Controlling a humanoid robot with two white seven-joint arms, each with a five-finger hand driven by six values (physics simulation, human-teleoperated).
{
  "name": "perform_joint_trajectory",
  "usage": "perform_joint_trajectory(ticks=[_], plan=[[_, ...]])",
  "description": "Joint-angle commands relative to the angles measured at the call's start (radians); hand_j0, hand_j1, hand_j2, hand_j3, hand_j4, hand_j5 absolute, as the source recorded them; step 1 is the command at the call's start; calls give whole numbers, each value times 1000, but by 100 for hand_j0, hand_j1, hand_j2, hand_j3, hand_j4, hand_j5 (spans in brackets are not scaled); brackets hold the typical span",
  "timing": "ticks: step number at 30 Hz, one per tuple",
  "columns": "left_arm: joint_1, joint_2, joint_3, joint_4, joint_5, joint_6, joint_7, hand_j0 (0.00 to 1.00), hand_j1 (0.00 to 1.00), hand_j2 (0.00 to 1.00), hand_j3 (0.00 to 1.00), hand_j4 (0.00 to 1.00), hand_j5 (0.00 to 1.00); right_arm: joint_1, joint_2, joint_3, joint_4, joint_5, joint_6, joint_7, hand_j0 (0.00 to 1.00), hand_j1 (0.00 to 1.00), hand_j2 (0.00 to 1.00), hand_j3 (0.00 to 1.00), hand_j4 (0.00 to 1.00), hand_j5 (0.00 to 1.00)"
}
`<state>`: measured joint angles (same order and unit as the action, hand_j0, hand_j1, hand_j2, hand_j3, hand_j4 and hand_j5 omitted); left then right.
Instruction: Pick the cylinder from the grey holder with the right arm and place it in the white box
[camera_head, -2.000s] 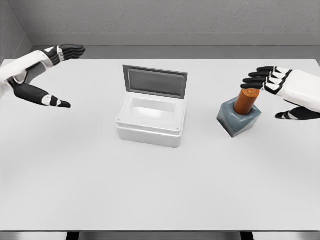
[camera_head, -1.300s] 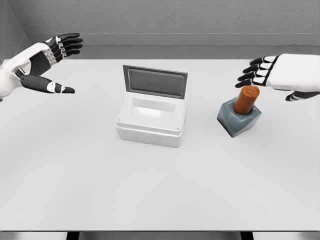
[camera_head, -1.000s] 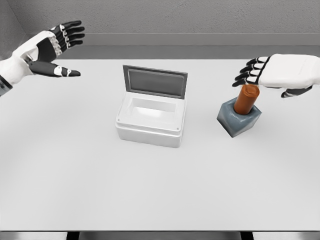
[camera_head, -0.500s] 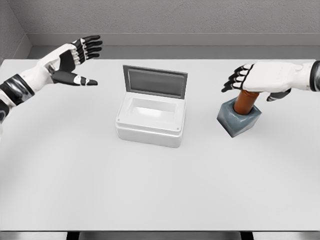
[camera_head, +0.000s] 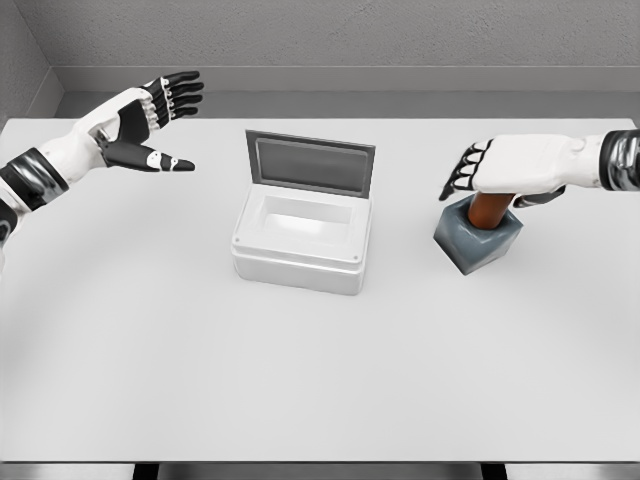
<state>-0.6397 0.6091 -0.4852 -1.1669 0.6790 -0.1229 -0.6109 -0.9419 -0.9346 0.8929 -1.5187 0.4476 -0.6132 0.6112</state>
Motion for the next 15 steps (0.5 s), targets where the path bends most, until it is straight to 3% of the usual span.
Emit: perform_joint_trajectory(ticks=[1,3,7,15], plan=[[0,3,2,-1,5,0,0,100,100,100,100,100,100,0,-7,0,0,-1,2,0,79,79,79,79,79,79],[0,4,4,-1,5,0,0,100,100,100,100,100,100,0,-9,0,0,-1,2,0,73,73,73,73,73,73],[0,4,4,-1,5,0,0,100,100,100,100,100,100,0,-18,0,-12,0,2,0,71,71,71,71,71,71],[0,6,4,-2,5,0,0,100,100,100,100,100,100,0,-26,1,-15,2,2,0,58,58,58,58,58,58]])
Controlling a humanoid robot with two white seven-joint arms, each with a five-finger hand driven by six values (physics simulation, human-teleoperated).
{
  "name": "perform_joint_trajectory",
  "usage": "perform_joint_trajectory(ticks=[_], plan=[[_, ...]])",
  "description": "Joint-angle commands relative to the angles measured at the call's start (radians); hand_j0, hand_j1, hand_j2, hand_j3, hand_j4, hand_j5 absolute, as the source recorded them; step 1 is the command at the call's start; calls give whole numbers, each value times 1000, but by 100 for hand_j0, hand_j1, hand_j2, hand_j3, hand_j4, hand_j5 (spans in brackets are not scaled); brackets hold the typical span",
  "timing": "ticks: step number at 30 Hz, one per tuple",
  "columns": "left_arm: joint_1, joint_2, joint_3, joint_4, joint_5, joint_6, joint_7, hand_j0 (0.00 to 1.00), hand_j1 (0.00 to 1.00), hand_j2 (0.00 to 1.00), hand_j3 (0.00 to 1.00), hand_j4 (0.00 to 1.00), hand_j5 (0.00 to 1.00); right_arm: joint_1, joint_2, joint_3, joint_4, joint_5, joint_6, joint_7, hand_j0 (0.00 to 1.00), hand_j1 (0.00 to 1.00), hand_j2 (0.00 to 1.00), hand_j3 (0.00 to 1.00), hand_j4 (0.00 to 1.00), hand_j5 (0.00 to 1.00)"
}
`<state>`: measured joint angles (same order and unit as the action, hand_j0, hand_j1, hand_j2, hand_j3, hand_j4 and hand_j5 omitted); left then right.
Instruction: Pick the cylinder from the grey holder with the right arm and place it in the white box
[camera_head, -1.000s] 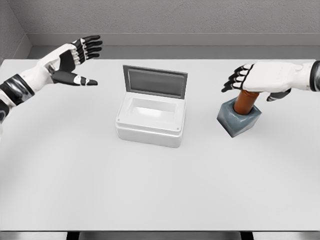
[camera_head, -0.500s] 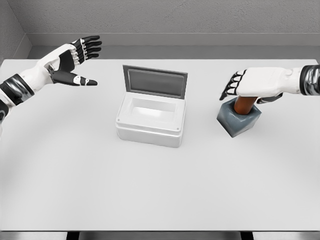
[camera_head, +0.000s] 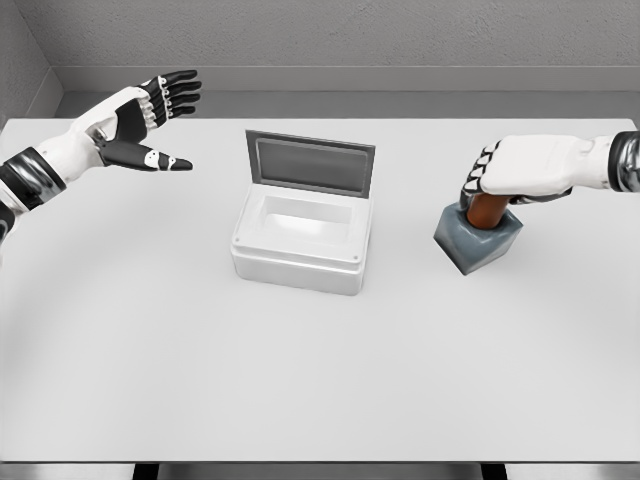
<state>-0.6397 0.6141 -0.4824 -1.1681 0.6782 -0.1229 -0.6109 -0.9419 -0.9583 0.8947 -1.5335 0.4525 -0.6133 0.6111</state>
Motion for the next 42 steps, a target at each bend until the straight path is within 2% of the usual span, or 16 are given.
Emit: perform_joint_trajectory(ticks=[1,3,14,23,25,28,30,36,42], plan=[[0,3,1,-1,6,0,0,100,100,100,100,100,100,0,-2,0,0,-3,2,0,57,57,57,57,57,57],[0,3,1,-1,6,0,0,100,100,100,100,100,100,0,-4,-2,0,-5,2,0,53,53,53,53,53,53],[0,3,4,-4,8,0,0,100,100,100,100,100,100,-8,-11,-10,-4,-6,2,0,49,49,49,49,49,49],[3,9,4,-7,8,0,0,100,100,100,100,100,100,-21,-62,-11,-60,-14,2,0,49,49,49,49,49,49],[3,10,4,-7,8,-1,0,100,100,100,100,100,100,-21,-68,-11,-94,-14,2,0,49,49,49,49,49,49],[2,9,4,-7,8,-1,0,100,100,100,100,100,100,-28,-68,-13,-106,-14,2,0,49,49,49,49,49,49],[2,9,4,-7,8,-1,0,100,100,100,100,100,100,-29,-73,-13,-151,-12,2,0,49,49,49,49,49,49],[0,9,4,-7,6,-1,0,100,100,100,100,100,100,-35,-74,-13,-217,-14,2,0,49,49,49,49,49,49],[0,9,4,-8,8,-1,0,100,100,100,100,100,100,-43,-62,-11,-226,-15,2,0,49,49,49,49,49,49]])
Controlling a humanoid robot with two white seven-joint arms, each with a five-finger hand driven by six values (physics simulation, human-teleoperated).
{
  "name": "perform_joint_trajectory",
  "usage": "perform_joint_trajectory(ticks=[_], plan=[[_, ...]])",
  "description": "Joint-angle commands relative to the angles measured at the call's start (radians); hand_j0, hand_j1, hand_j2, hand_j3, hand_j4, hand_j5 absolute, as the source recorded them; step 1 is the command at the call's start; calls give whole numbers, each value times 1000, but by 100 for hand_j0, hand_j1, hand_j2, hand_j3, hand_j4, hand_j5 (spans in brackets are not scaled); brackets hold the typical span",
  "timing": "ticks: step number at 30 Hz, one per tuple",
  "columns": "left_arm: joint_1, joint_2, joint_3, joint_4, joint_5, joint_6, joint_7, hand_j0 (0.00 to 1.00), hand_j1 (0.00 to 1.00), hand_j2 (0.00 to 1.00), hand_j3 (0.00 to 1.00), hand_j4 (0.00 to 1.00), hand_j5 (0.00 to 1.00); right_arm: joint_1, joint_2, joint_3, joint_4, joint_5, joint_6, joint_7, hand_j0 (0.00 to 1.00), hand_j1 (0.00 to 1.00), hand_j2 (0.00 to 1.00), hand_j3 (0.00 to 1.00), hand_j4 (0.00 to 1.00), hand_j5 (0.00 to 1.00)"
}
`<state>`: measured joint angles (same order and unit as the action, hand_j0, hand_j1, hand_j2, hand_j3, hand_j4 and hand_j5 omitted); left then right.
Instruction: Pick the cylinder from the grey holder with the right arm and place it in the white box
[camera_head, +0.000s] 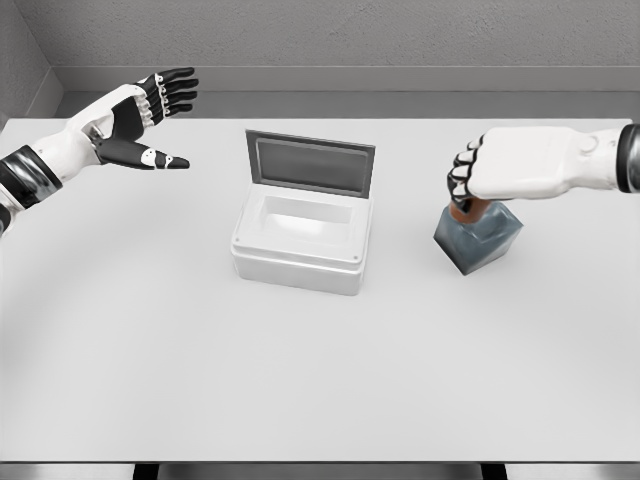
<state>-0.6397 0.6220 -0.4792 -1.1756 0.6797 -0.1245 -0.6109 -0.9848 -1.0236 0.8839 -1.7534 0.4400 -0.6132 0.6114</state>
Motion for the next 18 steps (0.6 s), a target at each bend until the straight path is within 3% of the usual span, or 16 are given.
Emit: perform_joint_trajectory(ticks=[1,18], plan=[[0,1,1,-1,6,0,0,100,100,100,100,100,100,0,8,0,-6,-3,2,-1,49,49,49,49,49,49],[-2,-4,-2,-1,4,0,0,100,100,100,100,100,100,-9,128,3,-12,5,2,-1,49,49,49,49,49,49]])
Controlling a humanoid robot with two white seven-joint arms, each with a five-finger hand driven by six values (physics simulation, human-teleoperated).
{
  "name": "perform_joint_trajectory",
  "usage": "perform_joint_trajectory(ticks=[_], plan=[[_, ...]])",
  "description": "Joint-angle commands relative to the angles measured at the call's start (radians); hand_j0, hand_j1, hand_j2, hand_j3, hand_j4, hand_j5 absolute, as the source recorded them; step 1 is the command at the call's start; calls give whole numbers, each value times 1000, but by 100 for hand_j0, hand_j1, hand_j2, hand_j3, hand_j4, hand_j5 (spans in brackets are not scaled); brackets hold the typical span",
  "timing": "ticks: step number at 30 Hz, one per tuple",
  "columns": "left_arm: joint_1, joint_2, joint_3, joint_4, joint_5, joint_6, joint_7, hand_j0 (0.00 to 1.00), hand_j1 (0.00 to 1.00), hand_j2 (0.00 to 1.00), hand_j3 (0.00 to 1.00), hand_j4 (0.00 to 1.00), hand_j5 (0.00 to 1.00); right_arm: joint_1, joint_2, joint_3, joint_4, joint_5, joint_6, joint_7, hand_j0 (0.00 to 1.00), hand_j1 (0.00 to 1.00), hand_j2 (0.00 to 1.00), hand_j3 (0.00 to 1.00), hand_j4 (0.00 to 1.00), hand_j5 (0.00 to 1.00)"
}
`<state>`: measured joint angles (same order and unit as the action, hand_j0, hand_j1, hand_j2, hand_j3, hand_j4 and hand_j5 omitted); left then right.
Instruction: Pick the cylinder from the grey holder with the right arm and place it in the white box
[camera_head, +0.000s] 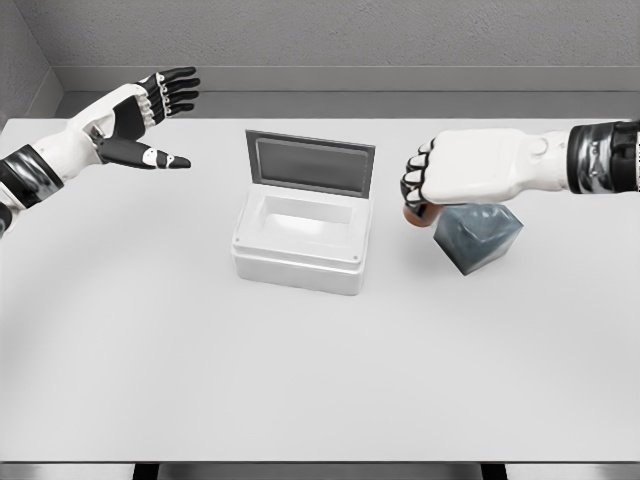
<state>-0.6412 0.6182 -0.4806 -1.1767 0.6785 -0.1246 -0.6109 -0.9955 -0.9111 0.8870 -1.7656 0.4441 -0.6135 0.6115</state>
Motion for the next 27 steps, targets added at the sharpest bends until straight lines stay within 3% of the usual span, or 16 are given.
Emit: perform_joint_trajectory(ticks=[1,27], plan=[[0,-2,-1,-1,6,0,0,100,100,100,100,100,100,-3,24,0,0,1,3,-1,49,49,49,49,49,49],[2,-9,-4,-3,6,0,0,100,100,100,100,100,100,-35,185,9,29,25,3,-1,49,49,49,49,49,49]])
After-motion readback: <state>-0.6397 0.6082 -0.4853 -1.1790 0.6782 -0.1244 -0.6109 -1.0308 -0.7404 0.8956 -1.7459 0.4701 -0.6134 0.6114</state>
